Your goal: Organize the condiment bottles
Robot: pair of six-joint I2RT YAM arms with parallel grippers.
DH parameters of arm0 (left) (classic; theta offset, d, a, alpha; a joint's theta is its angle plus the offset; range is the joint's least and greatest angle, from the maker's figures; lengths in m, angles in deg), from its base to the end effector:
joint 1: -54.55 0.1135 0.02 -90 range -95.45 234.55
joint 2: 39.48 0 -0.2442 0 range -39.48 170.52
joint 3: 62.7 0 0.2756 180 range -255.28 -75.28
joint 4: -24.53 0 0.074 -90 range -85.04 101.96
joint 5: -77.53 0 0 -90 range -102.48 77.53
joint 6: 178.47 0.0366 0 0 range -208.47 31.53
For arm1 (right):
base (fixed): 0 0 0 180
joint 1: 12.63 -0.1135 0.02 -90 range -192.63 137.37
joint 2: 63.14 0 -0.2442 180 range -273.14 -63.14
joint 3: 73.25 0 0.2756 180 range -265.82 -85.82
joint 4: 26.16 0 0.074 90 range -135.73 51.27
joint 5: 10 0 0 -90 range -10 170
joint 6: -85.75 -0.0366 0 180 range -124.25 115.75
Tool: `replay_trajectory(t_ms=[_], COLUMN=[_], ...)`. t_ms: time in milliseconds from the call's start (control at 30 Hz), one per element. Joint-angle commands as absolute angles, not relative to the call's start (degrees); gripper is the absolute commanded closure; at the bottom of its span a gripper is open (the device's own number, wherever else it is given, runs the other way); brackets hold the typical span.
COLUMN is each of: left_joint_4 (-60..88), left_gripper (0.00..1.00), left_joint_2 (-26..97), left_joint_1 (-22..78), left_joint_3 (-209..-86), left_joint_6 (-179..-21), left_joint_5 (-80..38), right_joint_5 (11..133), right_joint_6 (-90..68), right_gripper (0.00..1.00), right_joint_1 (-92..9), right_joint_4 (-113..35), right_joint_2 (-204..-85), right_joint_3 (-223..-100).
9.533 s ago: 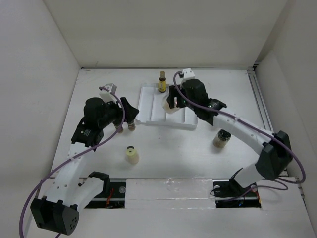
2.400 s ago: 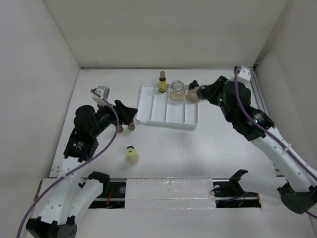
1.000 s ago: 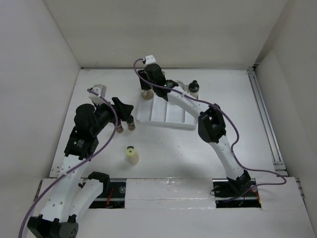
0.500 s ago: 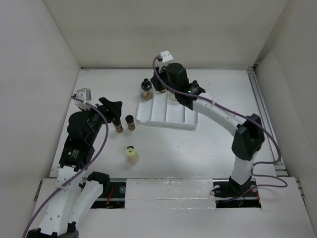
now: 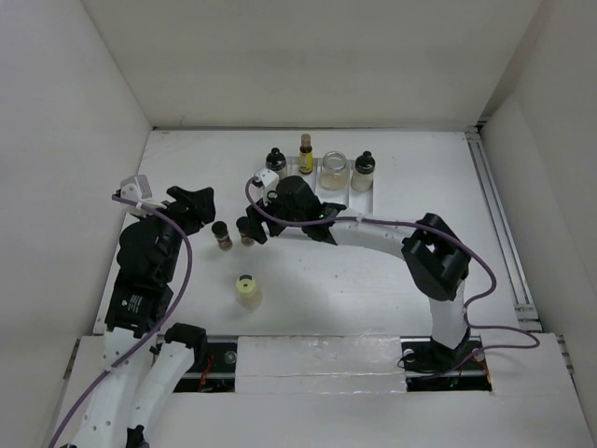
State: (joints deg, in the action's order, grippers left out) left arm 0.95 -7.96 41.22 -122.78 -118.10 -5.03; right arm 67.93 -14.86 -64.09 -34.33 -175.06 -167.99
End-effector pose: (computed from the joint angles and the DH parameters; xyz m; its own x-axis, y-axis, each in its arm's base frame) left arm 0.1604 -0.0331 0.3825 0.0225 -0.5091 -0.8604 0.1314 0.8547 -0.5023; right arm 0.2891 0.3753 0.2116 -0.4247 -0.2442 -0.8718 -0.8184 0.5152 0.2544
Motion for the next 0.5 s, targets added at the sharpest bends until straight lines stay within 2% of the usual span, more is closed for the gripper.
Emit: replay_trajectory(t_ms=[0,400,467], left_joint_4=[2.99,3.52,3.52], left_gripper=[0.31,0.31,0.31], left_joint_2=[-7.84,-6.79,-6.79], left_joint_1=[41.63,41.63,41.63], left_joint_3=[-123.70,-123.18,-123.18], left_joint_6=[-117.83,-116.78,-116.78], left_joint_5=[-6.32,-8.08,-8.08], right_joint_5=[66.38,66.91,67.52], right_joint_6=[-13.83,-12.69,-12.69], right_gripper=[0.24,0.24,0.28], right_joint_1=[-64.40,-65.45,-65.45], right_joint_4=[-31.53,-35.48,-35.48], right_joint_2=[-174.23,-185.21,-186.01], right_joint_3=[-169.32,-180.30,-180.30])
